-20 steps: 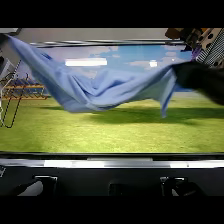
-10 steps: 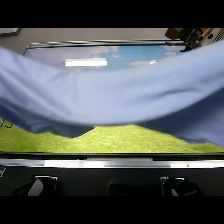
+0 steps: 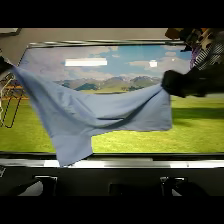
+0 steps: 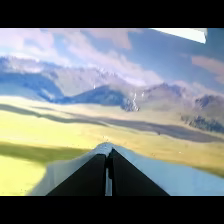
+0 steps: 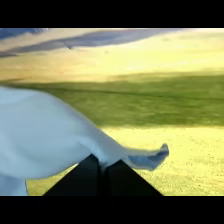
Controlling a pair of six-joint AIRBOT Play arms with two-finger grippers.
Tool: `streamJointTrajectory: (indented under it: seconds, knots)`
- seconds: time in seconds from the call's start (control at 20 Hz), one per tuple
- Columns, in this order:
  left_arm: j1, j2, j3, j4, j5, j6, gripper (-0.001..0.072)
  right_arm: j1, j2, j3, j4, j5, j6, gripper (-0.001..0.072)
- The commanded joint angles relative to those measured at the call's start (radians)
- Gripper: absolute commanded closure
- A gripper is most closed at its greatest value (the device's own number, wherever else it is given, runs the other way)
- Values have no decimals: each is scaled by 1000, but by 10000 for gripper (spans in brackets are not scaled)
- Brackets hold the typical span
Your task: Fold the clothes and pants, and hang the long-sleeved shirts on hangers.
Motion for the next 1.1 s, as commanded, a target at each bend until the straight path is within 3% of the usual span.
streamJointTrajectory:
  seconds: [0.0, 0.25, 0.55, 0.6, 0.65, 0.7, 0.75, 0.9, 1.05]
  knots:
    - [-118, -254, -93, 79, 127, 12, 694, 1, -251, -76, -18, -130, -8, 682]
    - [-155, -576, -43, 75, 232, 8, 695, 0, -528, -76, -26, -389, 49, 681]
    - [-152, -680, -8, 72, 231, 9, 689, -5, -605, -75, -34, -493, 135, 679]
    - [-150, -678, -6, 72, 230, 9, 632, -14, -604, -73, -13, -497, 138, 617]
    - [-145, -676, 1, 72, 213, 10, 491, -29, -599, -73, 22, -492, 142, 453]
    - [-136, -673, 15, 72, 190, 10, 327, -56, -587, -73, 65, -478, 129, 334]
    - [-123, -669, 31, 72, 160, 10, 265, -93, -566, -72, 122, -454, 70, 308]
    - [-56, -626, 66, 68, 53, 8, 264, -241, -484, -72, 235, -291, -196, 295]
    - [24, -537, 11, 14, 43, 21, 244, -410, -447, -87, 270, -79, -370, 238]
